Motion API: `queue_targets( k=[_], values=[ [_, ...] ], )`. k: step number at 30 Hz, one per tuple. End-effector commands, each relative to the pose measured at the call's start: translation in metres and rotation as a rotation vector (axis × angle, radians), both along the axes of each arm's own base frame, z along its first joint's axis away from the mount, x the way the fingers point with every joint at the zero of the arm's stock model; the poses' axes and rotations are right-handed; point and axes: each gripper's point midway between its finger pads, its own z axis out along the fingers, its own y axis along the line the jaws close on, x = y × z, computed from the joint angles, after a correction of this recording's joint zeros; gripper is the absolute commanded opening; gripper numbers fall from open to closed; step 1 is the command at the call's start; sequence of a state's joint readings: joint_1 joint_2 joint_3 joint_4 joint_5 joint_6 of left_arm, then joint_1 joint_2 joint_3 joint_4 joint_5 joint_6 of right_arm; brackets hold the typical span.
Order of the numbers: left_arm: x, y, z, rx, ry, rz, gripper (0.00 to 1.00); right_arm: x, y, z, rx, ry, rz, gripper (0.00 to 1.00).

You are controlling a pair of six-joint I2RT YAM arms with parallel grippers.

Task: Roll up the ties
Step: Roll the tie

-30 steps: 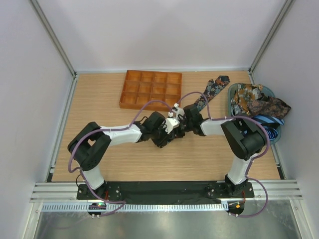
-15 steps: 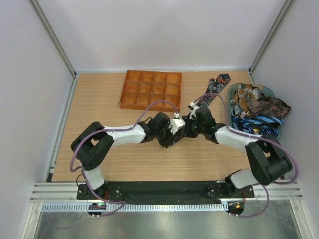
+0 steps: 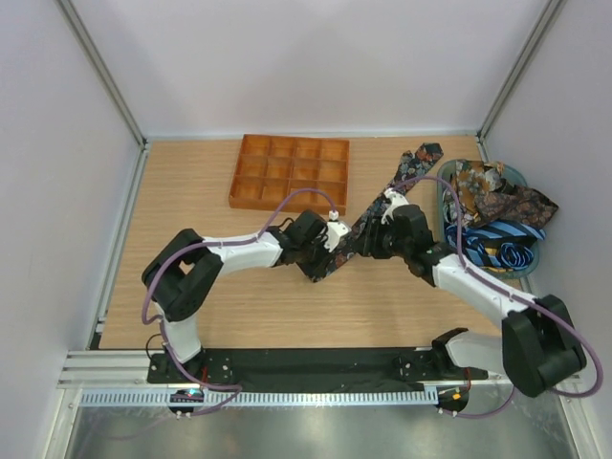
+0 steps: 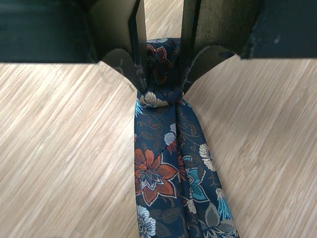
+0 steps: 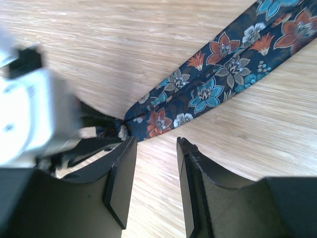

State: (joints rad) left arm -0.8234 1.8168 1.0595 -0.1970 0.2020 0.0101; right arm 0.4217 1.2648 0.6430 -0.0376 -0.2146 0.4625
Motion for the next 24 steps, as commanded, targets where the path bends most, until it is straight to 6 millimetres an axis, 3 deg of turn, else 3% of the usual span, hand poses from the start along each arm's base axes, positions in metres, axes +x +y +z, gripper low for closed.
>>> queue_targets(
  k=[1, 6, 7, 10, 14, 16, 17, 24],
  values=[
    [-0.016, 0.036, -0.029, 0.187, 0.112, 0.076, 0.21, -0.002, -0.009, 0.026, -0.037, -0.144, -0.003, 0.46],
    [-0.015, 0.038, -0.022, 0.235, 0.148, 0.11, 0.21, -0.021, -0.001, 0.037, -0.179, -0.268, 0.017, 0.47],
    [-0.015, 0.04, -0.025, 0.251, 0.156, 0.118, 0.22, -0.04, 0.022, 0.039, -0.196, -0.302, 0.106, 0.47],
    [-0.015, 0.042, -0.029, 0.289, 0.18, 0.125, 0.21, -0.056, 0.038, 0.041, -0.295, -0.39, 0.161, 0.47],
    [-0.02, 0.044, -0.032, 0.324, 0.229, 0.118, 0.21, -0.093, 0.079, 0.036, -0.385, -0.493, 0.327, 0.47],
    [-0.018, 0.041, -0.029, 0.326, 0.231, 0.115, 0.21, -0.099, 0.086, 0.028, -0.482, -0.54, 0.365, 0.48],
    [-0.02, 0.042, -0.03, 0.336, 0.241, 0.114, 0.21, -0.114, 0.102, 0.03, -0.487, -0.572, 0.425, 0.48],
    [-0.018, 0.039, -0.023, 0.347, 0.26, 0.101, 0.22, -0.128, 0.144, 0.005, -0.805, -0.636, 0.539, 0.52]
  ],
)
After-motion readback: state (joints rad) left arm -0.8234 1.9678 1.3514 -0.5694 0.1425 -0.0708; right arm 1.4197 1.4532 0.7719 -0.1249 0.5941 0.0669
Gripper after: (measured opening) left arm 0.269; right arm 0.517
